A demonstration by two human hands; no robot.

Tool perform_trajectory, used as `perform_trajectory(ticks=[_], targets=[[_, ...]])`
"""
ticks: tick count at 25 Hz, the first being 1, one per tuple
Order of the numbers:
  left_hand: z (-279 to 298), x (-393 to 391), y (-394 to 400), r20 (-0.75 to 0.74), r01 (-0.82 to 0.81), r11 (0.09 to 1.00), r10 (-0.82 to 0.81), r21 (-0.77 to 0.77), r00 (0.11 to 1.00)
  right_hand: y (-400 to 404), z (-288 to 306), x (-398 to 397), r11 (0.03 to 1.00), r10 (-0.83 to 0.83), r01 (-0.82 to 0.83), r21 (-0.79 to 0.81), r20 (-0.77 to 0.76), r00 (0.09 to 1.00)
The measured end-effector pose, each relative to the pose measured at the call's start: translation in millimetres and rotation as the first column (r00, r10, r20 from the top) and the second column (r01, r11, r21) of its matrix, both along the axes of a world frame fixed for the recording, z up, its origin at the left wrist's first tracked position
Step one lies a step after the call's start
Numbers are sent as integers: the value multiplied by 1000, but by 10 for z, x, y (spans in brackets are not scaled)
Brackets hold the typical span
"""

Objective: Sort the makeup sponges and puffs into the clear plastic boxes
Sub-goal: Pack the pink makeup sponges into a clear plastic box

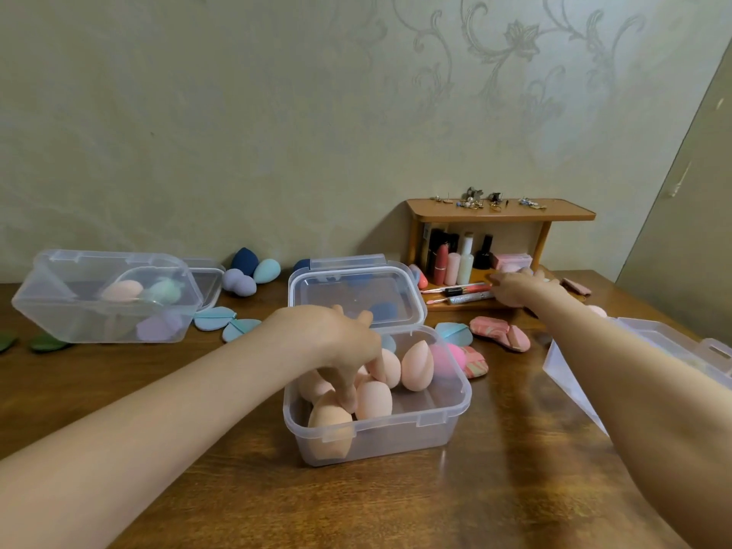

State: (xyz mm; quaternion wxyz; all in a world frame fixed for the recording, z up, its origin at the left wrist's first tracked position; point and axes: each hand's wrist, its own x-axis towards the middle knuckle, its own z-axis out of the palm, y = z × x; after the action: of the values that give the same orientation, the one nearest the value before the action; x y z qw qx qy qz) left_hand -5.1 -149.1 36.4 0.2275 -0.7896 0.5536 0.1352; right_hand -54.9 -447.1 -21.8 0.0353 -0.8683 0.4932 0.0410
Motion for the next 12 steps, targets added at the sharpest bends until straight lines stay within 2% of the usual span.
perform_trajectory(ticks=[3,6,9,11,12], targets=[[-13,21,-37,2,-15,1000,15,15,1000,-14,-31,53,997,-50,49,-51,-17,999],[-35,18,-55,20,-13,1000,12,14,1000,-2,3,-15,977,36,-38,-209,-10,999],[-53,20,-29,10,-14,1000,14,3,1000,308,239,-92,929,173,-106,-355,162,972],[-51,15,6,3,-14,1000,14,-17,1000,684,483,-143,919,326,-210,-334,344,880],[-54,13,20,4,-10,999,10,-33,1000,879,604,-184,905,415,-315,-284,435,799]])
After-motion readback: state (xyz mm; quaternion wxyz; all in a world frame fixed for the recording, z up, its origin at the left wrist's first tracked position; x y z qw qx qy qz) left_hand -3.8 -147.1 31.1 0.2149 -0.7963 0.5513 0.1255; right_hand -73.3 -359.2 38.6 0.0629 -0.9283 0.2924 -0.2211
